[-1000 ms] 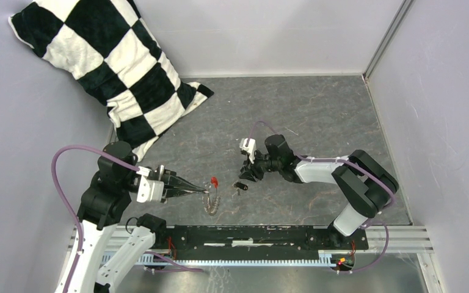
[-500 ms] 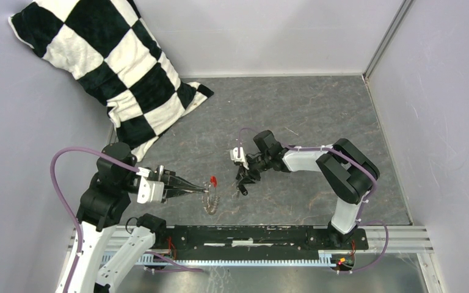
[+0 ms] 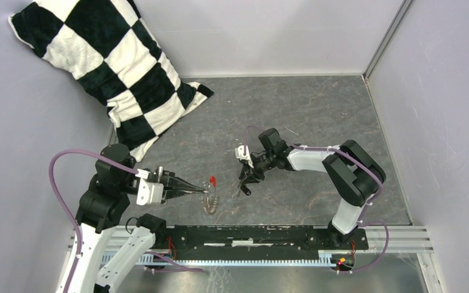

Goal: Put the keys on the keyring

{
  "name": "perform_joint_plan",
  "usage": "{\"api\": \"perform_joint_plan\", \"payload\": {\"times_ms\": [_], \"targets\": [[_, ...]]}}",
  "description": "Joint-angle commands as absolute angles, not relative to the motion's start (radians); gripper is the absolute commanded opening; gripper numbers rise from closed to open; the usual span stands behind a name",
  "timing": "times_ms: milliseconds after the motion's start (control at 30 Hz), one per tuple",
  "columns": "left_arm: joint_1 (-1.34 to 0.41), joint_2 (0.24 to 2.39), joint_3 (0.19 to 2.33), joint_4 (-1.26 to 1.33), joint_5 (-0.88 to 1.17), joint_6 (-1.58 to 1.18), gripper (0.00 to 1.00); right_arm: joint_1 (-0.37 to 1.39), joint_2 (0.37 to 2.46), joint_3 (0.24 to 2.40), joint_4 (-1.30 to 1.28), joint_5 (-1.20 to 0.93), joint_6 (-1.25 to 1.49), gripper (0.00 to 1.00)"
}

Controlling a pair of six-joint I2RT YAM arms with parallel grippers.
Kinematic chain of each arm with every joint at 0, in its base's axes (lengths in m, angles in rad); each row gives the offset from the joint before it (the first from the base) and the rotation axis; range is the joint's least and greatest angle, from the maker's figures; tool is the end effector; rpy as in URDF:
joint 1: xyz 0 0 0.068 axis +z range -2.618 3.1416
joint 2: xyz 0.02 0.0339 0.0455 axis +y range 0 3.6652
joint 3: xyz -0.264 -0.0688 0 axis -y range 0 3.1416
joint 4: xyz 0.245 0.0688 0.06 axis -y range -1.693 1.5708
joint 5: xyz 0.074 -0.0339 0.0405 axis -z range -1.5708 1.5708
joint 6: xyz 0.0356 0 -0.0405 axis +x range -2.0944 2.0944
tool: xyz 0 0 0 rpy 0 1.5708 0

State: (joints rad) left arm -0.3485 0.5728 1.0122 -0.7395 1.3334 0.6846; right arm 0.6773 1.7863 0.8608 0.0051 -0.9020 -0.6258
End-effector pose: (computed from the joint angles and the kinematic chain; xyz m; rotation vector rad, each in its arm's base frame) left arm 0.0568 -0.0575 0.3908 1.4992 0.8754 -0.9798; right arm 0.2396 0.2285 0.1353 -1.6863 1.5944 1.1287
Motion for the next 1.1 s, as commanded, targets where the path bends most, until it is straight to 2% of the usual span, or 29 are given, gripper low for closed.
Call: {"api": "perform_joint_plan", "payload": {"times_ms": [0,1067], "targets": [[-0.348,0.561,1.012,-0.728,1.328,0.663,0.02,0.656,1.698,0.840,0.020,-0.963,-0.617,0.33],[-0.348,0.573,1.025,-0.730,1.342,0.664,0.02,0.634,1.784,0.803,0.034,-0.920,-0.593,0.30]]}}
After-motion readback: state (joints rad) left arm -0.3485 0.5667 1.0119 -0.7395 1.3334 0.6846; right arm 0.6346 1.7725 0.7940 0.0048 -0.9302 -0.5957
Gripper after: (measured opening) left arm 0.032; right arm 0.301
